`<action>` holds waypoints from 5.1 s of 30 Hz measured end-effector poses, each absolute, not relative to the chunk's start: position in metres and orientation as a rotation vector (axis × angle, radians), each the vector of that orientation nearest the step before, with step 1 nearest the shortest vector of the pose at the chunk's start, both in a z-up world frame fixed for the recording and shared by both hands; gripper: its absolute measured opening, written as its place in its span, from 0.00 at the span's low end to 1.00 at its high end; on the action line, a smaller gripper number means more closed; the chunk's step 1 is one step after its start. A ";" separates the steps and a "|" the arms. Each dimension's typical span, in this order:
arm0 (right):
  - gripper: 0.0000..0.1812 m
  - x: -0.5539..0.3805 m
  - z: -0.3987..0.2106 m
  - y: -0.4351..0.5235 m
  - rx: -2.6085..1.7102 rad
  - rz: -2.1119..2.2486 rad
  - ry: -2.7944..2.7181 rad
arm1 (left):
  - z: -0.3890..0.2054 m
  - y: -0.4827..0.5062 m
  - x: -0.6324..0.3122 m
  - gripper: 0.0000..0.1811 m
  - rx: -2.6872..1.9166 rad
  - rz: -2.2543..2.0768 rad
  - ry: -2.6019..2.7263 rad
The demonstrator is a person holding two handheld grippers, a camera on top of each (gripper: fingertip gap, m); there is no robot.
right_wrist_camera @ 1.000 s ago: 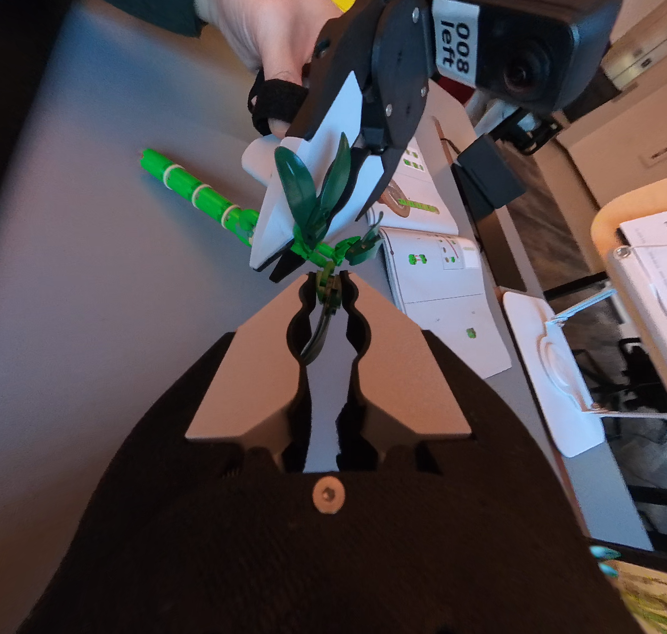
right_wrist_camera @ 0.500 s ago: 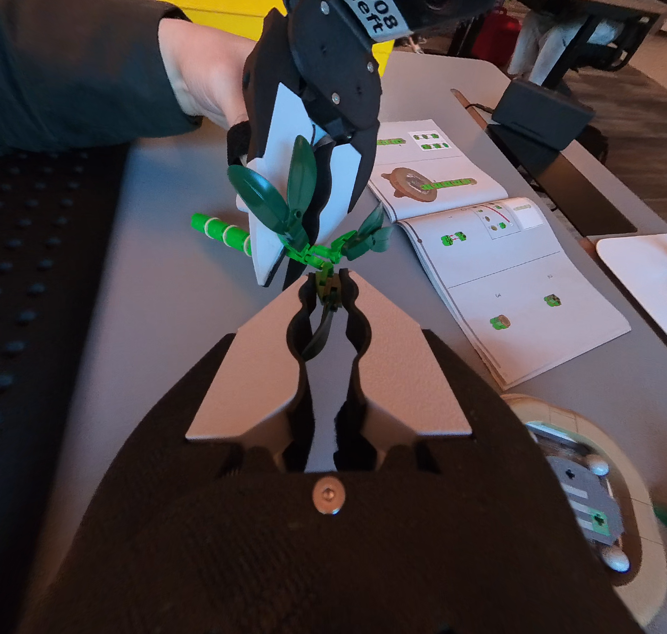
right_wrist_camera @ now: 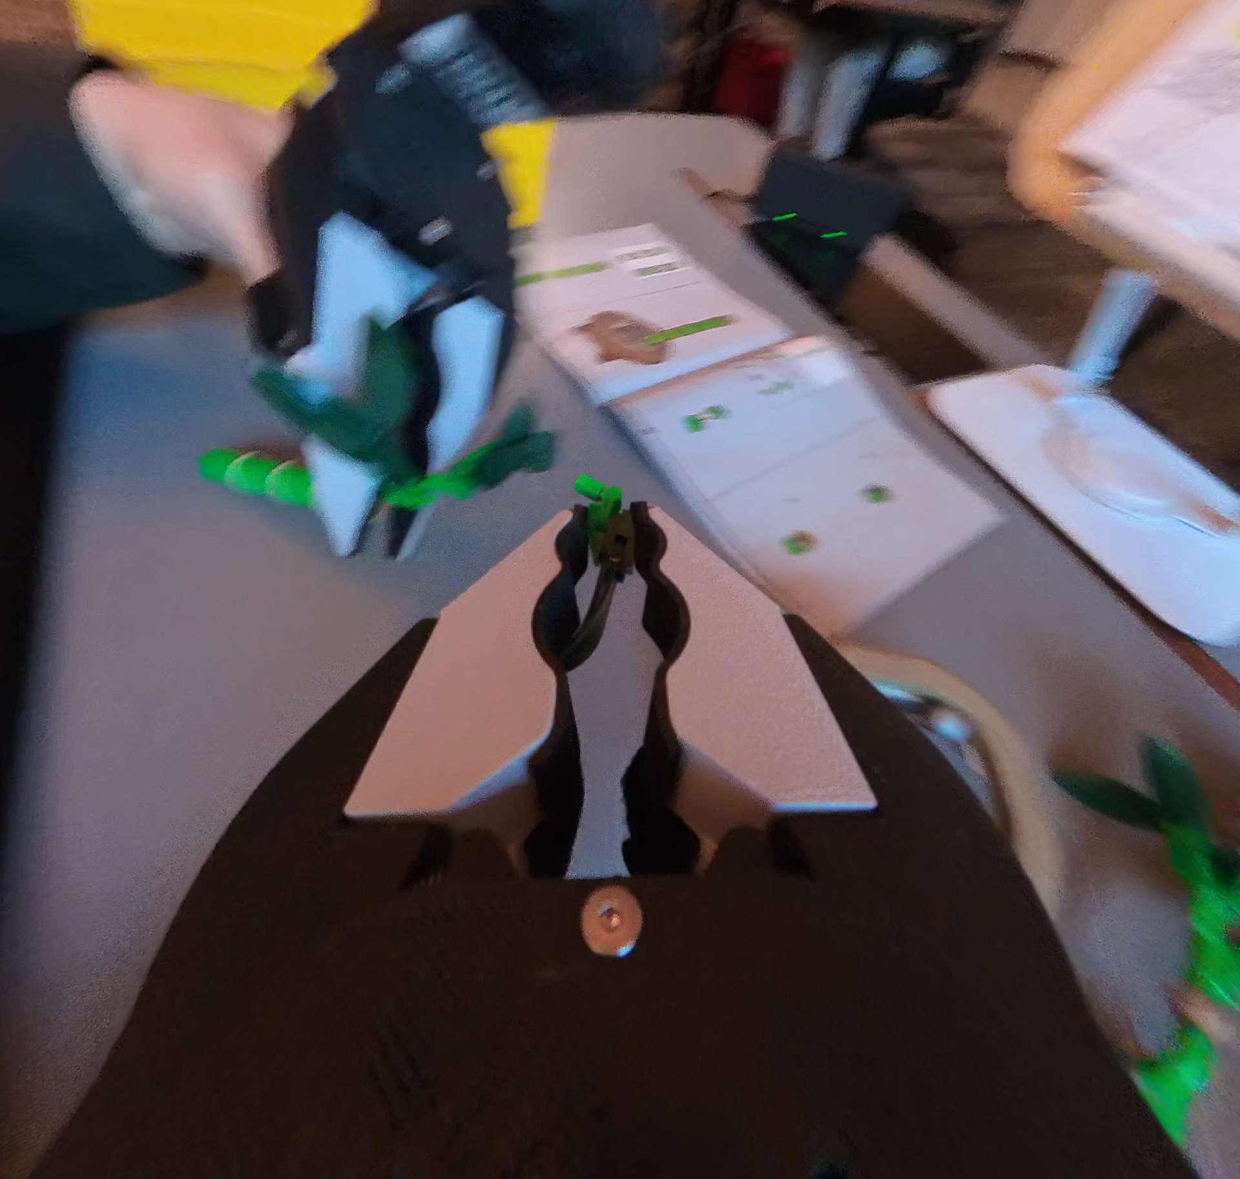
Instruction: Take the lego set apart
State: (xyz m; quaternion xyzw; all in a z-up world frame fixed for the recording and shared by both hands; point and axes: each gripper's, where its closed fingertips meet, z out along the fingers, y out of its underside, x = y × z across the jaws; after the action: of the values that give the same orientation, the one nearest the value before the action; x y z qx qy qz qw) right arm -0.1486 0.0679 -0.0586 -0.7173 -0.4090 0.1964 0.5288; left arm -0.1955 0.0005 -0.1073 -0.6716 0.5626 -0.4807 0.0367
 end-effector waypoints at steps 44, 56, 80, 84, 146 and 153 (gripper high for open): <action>0.07 -0.184 -0.030 0.024 -1.352 0.342 -1.190 | -0.036 0.016 -0.178 0.06 -1.169 -0.591 1.637; 0.07 -0.187 -0.054 0.002 -1.435 0.637 -1.347 | -0.057 -0.006 -0.179 0.06 -1.189 -0.687 1.796; 0.07 -0.197 -0.043 -0.037 -1.472 1.329 -1.305 | -0.034 -0.046 -0.193 0.11 -1.274 -1.409 1.795; 0.07 -0.196 -0.047 -0.034 -1.528 1.366 -1.274 | -0.037 -0.038 -0.190 0.05 -1.377 -1.428 1.757; 0.06 -0.195 -0.046 0.006 -0.922 -0.198 -1.505 | -0.047 0.001 -0.186 0.05 -1.556 -1.277 1.599; 0.07 -0.193 -0.061 0.016 -1.034 -0.154 -1.526 | -0.062 0.006 -0.184 0.02 -1.651 -1.224 1.612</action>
State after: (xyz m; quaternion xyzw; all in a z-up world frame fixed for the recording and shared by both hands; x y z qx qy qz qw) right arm -0.1928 0.0156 -0.0612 -0.4465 -0.6587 -0.0665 0.6020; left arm -0.1840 0.0062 -0.0621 -0.6101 0.5957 -0.4522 0.2616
